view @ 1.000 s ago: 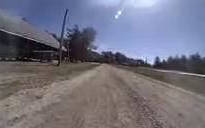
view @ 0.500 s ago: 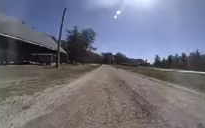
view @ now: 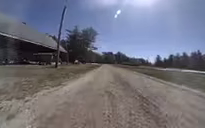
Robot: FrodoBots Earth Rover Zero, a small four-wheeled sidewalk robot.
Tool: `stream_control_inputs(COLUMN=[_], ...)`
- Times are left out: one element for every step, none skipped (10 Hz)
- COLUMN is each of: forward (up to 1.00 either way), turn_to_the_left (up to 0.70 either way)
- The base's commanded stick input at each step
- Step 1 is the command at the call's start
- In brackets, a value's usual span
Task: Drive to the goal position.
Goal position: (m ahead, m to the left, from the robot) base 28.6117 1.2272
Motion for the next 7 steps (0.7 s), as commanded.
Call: stream_control_inputs(forward=[0.7,0.7,0.7,0.7,0.7,0.7,0.7], turn_to_the_left=[0.0,0.0,0.0,0.0,0.0,0.0,0.0])
